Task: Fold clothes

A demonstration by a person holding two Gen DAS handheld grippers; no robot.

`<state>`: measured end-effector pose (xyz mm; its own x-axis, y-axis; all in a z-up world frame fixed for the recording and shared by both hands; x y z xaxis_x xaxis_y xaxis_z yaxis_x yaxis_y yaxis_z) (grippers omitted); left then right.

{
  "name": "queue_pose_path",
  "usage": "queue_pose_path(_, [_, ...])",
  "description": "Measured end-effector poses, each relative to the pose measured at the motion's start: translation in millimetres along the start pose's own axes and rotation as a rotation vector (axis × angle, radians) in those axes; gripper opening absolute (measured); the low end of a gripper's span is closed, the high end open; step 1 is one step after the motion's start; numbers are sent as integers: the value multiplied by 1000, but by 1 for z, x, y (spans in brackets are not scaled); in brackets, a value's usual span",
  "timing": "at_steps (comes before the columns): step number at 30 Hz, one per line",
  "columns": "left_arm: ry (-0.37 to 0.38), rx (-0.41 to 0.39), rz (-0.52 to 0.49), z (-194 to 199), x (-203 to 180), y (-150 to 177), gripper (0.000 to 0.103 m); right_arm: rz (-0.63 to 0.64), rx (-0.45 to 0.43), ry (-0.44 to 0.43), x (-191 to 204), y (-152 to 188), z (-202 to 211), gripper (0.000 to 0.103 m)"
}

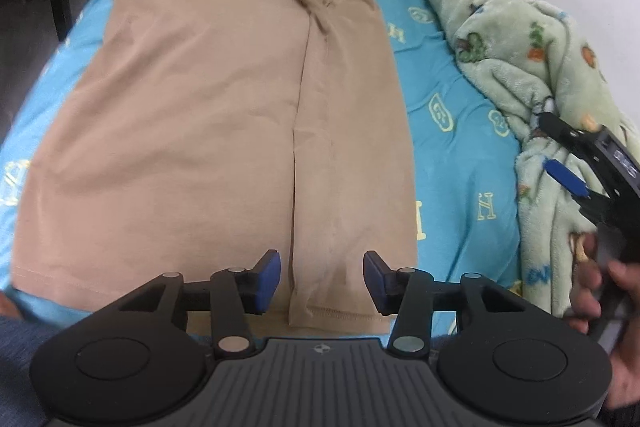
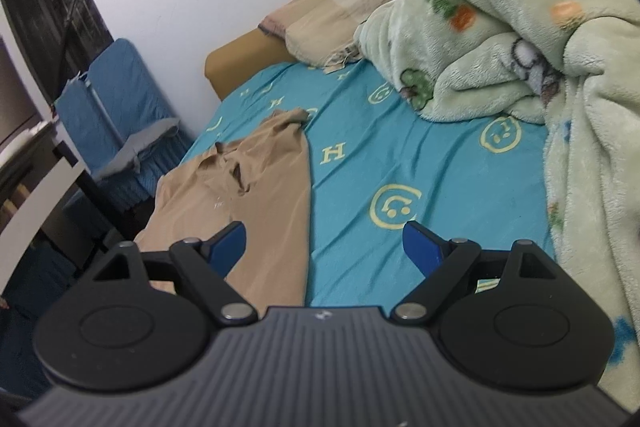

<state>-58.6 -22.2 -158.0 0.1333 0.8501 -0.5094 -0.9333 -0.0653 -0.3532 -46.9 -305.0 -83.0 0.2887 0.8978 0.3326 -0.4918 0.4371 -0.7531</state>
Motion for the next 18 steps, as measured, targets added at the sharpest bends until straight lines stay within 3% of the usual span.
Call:
queue_pose_path(5, [3, 58, 69, -41, 8, -5, 44, 36, 15, -12, 10, 6, -3, 87])
queue_pose_path(6, [9, 72, 82, -48, 10, -4, 35, 45, 18, -12, 11, 7, -3, 87])
queue_pose_path(7, [13, 95, 94, -52, 12, -1, 10, 52, 21, -11, 12, 8, -4, 87])
queue_pose_path(9, [2, 125, 94, -54, 15, 5, 2, 58, 28, -12, 14, 9, -6, 87])
queue_pose_path(15, [-96, 58, -13, -40, 10, 8, 3, 73, 53, -15, 15, 14, -14, 87])
queue_pose_path(17, [-116, 35, -60, -36, 3, 6, 9, 81, 55, -17, 17, 15, -14, 87])
queue_pose_path(18, [-120, 14, -86, -33, -1, 4, 19, 85, 53, -20, 18, 15, -13, 87])
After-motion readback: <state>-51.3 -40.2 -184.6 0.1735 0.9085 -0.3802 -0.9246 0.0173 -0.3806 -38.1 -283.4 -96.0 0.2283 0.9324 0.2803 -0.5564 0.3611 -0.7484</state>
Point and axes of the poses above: each gripper's, at about its wrist camera, not at the fingertips, and z roughly against the way its jaws point, x to its left, y to its underside, the point moved 8 cm from there along -z, roughly the way its jaws point, and after that the axes turned 9 degrees about y, right-handed, at the moved point
